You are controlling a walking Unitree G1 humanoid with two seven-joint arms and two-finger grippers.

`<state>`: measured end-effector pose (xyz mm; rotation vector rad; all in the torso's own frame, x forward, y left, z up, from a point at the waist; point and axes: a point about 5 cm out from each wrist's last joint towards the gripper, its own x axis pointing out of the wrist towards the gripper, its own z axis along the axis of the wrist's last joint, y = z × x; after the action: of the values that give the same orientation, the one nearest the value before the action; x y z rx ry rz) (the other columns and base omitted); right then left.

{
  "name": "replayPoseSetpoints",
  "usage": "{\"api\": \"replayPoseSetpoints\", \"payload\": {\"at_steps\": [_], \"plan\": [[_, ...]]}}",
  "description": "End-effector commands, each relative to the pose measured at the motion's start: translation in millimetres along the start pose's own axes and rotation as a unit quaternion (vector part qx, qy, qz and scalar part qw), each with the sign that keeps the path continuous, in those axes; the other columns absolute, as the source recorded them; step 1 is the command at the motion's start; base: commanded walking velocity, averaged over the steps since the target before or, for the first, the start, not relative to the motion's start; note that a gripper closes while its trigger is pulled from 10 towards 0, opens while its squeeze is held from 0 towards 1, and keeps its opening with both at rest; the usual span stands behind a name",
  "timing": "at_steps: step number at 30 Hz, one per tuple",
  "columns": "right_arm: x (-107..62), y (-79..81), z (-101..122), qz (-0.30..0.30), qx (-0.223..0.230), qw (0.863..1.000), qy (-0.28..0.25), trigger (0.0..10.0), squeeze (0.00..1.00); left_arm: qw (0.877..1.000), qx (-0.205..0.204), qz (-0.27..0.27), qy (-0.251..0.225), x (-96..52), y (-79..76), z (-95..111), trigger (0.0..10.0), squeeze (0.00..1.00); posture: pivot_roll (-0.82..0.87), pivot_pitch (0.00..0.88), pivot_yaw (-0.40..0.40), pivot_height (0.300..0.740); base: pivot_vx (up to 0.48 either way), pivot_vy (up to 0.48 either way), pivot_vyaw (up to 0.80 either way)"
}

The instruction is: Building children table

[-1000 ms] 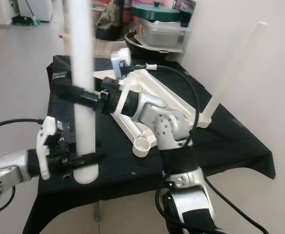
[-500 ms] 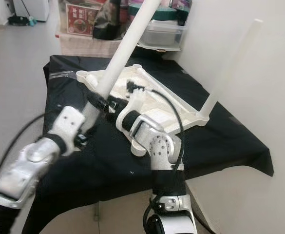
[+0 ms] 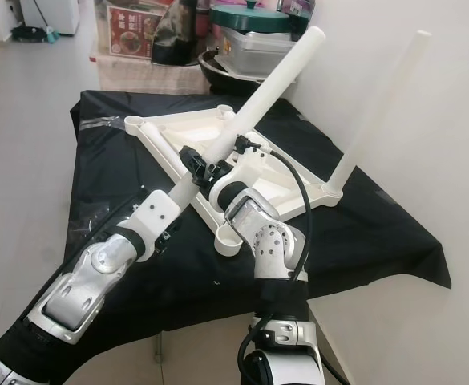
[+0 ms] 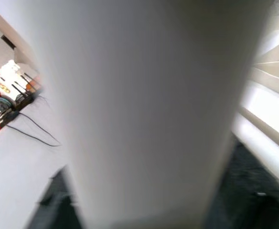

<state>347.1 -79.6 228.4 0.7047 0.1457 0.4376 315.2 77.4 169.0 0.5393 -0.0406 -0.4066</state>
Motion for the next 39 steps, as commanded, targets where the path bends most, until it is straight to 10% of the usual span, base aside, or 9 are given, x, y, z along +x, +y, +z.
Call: {"api": "replayPoseSetpoints", "payload": {"at_steps": [1, 17, 18, 19, 20, 32, 39], "plan": [[7.4, 24.2, -32.5, 0.022, 0.087, 0.995, 0.032, 0.0, 0.00, 1.000, 0.013, 0.012, -0.024, 1.5, 0.2, 7.4, 10.0, 0.00, 0.11, 0.000, -0.144, 0.740, 0.000, 0.000, 0.00], [6.6, 25.0, -33.2, 0.013, 0.130, 0.991, 0.033, 0.0, 0.00, 0.999, 0.014, 0.024, -0.024, 3.2, -1.4, 3.3, 10.0, 0.00, 0.11, 0.000, -0.143, 0.740, 0.000, 0.000, 0.00], [6.2, 25.3, -32.2, 0.016, 0.125, 0.992, 0.032, 0.0, 0.00, 0.999, 0.001, 0.025, -0.027, 1.9, 0.5, 2.5, 10.0, 0.78, 0.11, 0.000, -0.143, 0.740, 0.000, 0.000, 0.00], [6.1, 25.3, -31.8, 0.017, 0.122, 0.992, 0.031, 0.0, 0.00, 0.999, -0.004, 0.025, -0.029, 1.3, 1.3, 2.2, 10.0, 0.78, 0.11, 0.000, -0.143, 0.740, 0.000, 0.000, 0.00], [5.9, 25.3, -31.1, 0.019, 0.118, 0.992, 0.029, 0.0, 0.00, 0.999, -0.008, 0.024, -0.035, 0.4, 2.2, 2.7, 10.0, 1.00, 0.11, 0.000, -0.143, 0.740, 0.000, 0.000, 0.00], [4.5, 12.4, 1.8, 0.061, 0.023, 0.998, 0.008, 0.0, 0.00, 0.993, -0.080, -0.008, -0.083, -23.8, 25.3, 7.7, 10.0, 1.00, 0.12, 0.000, -0.152, 0.740, 0.000, 0.000, 0.00], [3.7, -16.6, 60.6, 0.059, -0.111, 0.991, -0.033, 0.0, 0.00, 0.981, -0.116, -0.060, -0.141, -60.8, 35.9, 11.7, 10.0, 1.00, 0.13, 0.000, -0.164, 0.740, 0.000, 0.000, 0.00]]}}
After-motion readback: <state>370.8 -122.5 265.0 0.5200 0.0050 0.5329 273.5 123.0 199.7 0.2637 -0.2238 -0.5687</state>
